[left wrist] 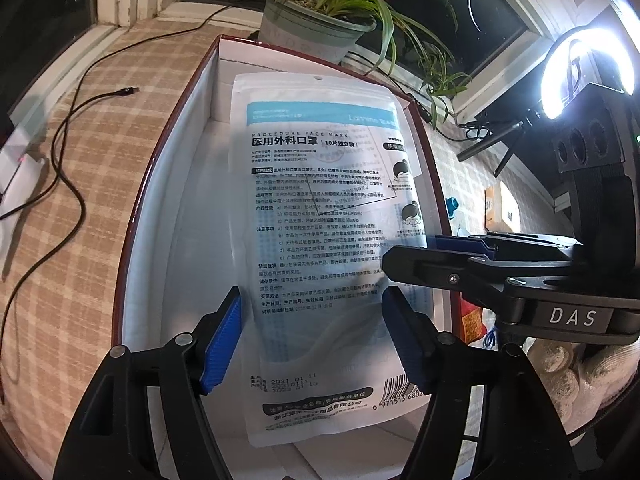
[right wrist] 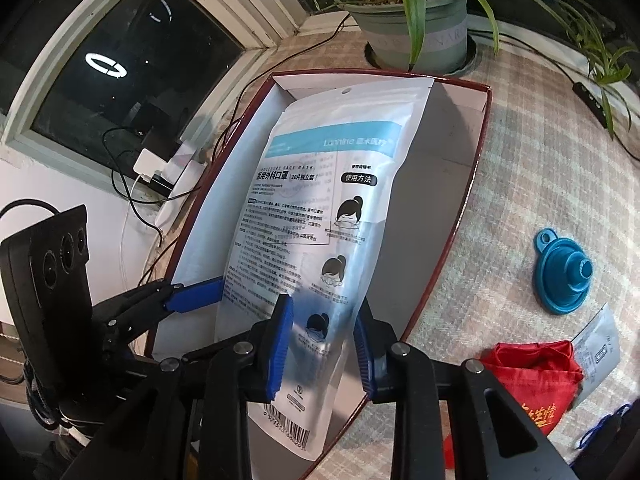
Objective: Organize soft objects
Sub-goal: 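Open the right gripper to drop the packet into the box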
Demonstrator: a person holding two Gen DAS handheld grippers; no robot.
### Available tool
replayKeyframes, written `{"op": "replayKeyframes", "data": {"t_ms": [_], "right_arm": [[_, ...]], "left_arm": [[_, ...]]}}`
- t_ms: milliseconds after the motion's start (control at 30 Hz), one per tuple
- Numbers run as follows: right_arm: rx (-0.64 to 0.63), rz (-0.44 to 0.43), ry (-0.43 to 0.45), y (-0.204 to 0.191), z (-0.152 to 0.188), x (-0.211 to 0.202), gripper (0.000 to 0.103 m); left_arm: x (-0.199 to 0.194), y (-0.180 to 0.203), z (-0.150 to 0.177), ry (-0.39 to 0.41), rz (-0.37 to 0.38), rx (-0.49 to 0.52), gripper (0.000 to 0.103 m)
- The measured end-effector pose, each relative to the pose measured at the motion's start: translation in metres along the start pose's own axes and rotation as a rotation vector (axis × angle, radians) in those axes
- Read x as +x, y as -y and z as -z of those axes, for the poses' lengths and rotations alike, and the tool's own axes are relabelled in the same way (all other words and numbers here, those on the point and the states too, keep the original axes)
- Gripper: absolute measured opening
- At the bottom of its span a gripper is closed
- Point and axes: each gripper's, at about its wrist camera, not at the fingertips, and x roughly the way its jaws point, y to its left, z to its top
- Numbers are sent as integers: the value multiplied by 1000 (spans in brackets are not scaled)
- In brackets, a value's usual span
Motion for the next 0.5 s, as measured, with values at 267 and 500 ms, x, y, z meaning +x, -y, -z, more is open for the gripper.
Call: {"op": "replayKeyframes", "data": {"t_ms": [267, 500], "right_arm": [[-7, 6, -19, -3, -5, 7, 27], [-57, 59, -42, -12, -14, 18, 28]], "left_arm": [[-6, 1, 5, -7, -15, 6, 69], [-13, -2, 8, 3, -48, 18, 69]]}}
